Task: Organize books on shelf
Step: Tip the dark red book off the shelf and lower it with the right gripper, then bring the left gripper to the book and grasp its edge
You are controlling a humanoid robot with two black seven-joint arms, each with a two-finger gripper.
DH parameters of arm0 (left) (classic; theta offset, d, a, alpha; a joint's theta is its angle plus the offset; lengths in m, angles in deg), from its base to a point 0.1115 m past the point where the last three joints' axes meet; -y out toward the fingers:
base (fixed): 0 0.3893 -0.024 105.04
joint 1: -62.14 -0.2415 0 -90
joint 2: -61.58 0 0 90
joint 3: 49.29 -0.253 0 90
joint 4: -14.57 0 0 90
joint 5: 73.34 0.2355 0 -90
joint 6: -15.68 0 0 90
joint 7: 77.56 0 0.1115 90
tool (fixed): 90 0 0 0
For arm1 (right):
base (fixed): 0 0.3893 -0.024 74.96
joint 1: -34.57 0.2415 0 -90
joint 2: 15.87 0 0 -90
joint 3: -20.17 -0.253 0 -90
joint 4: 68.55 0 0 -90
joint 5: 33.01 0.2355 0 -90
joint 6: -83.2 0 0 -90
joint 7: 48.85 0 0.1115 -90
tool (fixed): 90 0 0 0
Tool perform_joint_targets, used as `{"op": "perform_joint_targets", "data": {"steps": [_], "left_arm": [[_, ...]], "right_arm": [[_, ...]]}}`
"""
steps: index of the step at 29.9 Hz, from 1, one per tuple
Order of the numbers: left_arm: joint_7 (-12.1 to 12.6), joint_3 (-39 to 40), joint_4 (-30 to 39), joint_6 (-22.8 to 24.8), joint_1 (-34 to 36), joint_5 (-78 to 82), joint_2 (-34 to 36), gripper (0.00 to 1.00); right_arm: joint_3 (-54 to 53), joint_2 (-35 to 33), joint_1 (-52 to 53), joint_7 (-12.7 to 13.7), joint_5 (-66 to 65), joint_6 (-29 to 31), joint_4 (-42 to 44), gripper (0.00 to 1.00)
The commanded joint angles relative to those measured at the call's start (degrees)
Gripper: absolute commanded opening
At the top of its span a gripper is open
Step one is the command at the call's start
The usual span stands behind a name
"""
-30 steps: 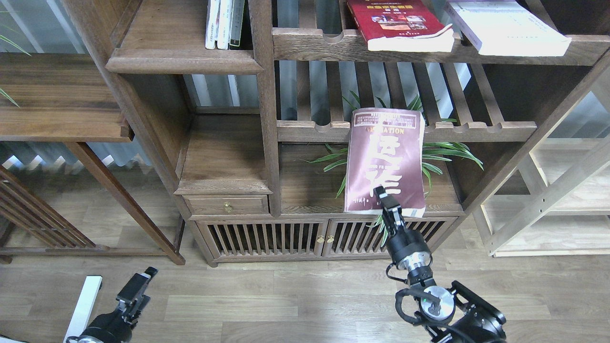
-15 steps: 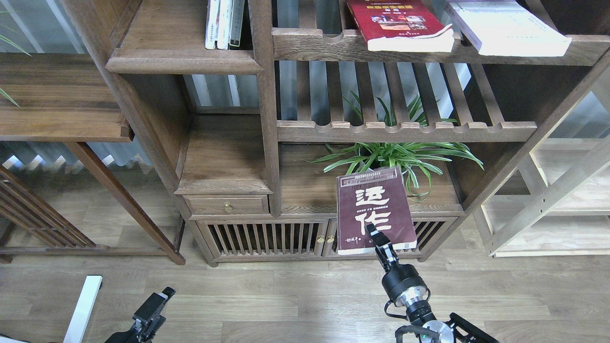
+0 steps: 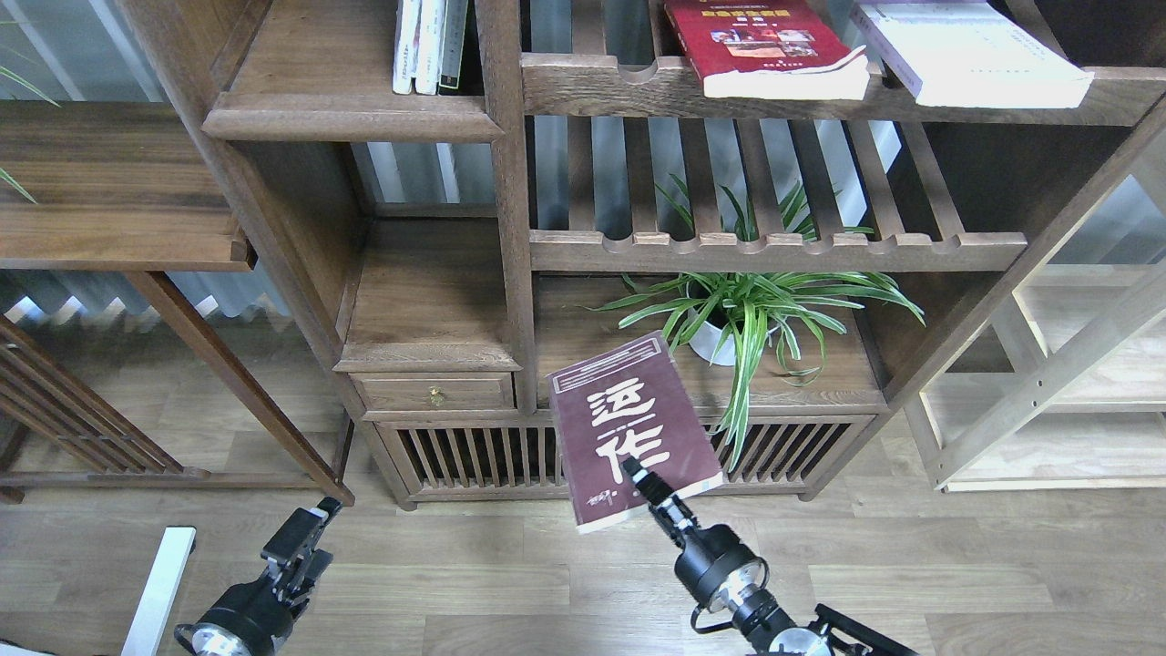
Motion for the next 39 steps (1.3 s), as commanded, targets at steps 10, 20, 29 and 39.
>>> {"op": "perform_joint_targets", "data": {"steps": [10,20,29,39], "left_arm": [[0.2,-4.3,4.7,0.0,2.6,0.0,0.0,1.0],[-0.1,-5.0,6.4,0.0,4.6,-4.0,-0.7,1.0],[0.0,-10.2,5.9,0.0,12.8,-11.5,-3.3,1.0],[0.1,-10.3,5.5,0.0,18.9,-11.8,-3.6,1.0]], "right_arm": [[5.1,0.0,5.0,1.2,0.0,0.0,-1.9,0.05],[5.3,0.0,5.5,1.2,0.5,0.0,-1.8,0.05],[-1.4,0.0,8.1,1.1,2.3,0.0,-1.8,0.04],[-5.0,0.0,8.3,0.9,3.7,0.0,-0.2,0.07]]}}
